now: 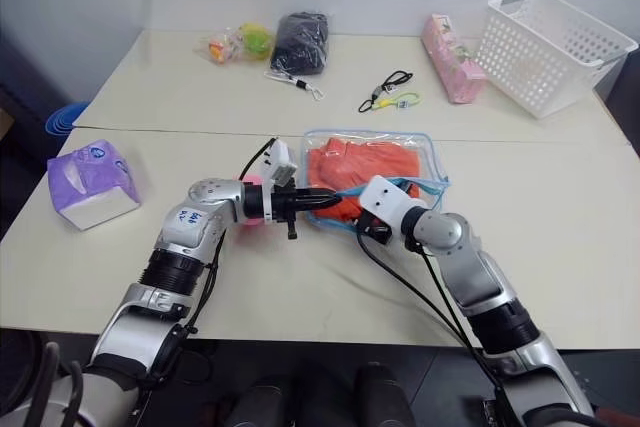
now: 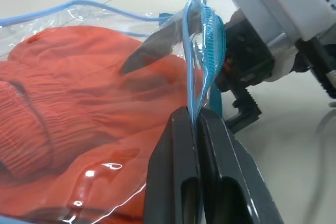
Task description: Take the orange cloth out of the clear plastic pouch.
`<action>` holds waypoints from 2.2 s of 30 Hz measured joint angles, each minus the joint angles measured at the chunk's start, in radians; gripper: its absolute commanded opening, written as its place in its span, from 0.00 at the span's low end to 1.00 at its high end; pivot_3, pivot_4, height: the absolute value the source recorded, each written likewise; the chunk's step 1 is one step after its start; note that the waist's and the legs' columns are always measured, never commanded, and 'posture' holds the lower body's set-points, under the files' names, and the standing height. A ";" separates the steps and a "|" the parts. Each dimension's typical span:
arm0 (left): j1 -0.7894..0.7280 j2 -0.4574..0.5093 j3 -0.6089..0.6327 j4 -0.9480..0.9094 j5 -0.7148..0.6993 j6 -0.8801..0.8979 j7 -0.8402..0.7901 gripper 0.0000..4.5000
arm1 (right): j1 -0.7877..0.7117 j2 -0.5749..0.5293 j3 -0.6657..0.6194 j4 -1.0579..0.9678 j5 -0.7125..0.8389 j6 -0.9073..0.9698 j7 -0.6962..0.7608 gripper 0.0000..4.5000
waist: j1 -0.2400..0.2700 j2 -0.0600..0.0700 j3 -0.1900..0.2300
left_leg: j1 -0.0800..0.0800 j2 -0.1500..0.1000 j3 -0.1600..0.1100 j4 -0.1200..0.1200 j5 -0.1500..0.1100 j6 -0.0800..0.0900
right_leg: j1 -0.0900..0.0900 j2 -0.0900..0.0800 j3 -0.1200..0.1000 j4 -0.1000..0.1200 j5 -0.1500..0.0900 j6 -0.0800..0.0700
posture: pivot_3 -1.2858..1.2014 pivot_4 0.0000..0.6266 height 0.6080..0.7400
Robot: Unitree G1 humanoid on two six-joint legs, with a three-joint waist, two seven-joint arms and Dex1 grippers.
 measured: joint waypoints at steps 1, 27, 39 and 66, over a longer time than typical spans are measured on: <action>0.000 -0.002 0.000 0.000 0.000 0.000 -0.001 0.00 | -0.004 0.025 -0.016 0.017 0.015 0.019 -0.004 0.87 | 0.000 0.000 0.000 | 0.000 0.000 0.000 0.000 0.000 0.000 | 0.000 0.000 0.000 0.001 0.000 0.000 | 0.52 0.24 1.00; -0.052 -0.054 0.062 0.093 -0.009 0.034 0.168 0.00 | 0.203 -0.244 -0.242 -0.281 0.536 0.166 0.504 0.00 | 0.009 0.000 0.001 | -0.003 -0.001 -0.001 -0.001 0.000 0.001 | 0.000 -0.001 -0.001 -0.004 0.000 0.000 | 0.52 0.24 1.00; -0.007 -0.003 0.071 0.066 -0.023 0.031 0.140 0.00 | 0.598 -0.507 -0.903 -0.492 0.986 0.508 0.562 0.00 | 0.030 0.000 0.001 | -0.001 0.000 0.000 -0.001 -0.001 0.003 | 0.002 -0.001 0.000 -0.006 0.000 0.000 | 0.52 0.24 1.00; 0.147 0.140 -0.002 0.001 -0.007 -0.256 -0.114 0.35 | 0.366 -0.580 -0.650 0.940 0.337 -0.912 0.640 0.39 | -0.006 0.004 0.001 | 0.004 0.002 0.011 -0.002 -0.001 0.005 | 0.003 0.001 0.005 -0.005 0.000 0.000 | 0.52 0.24 1.00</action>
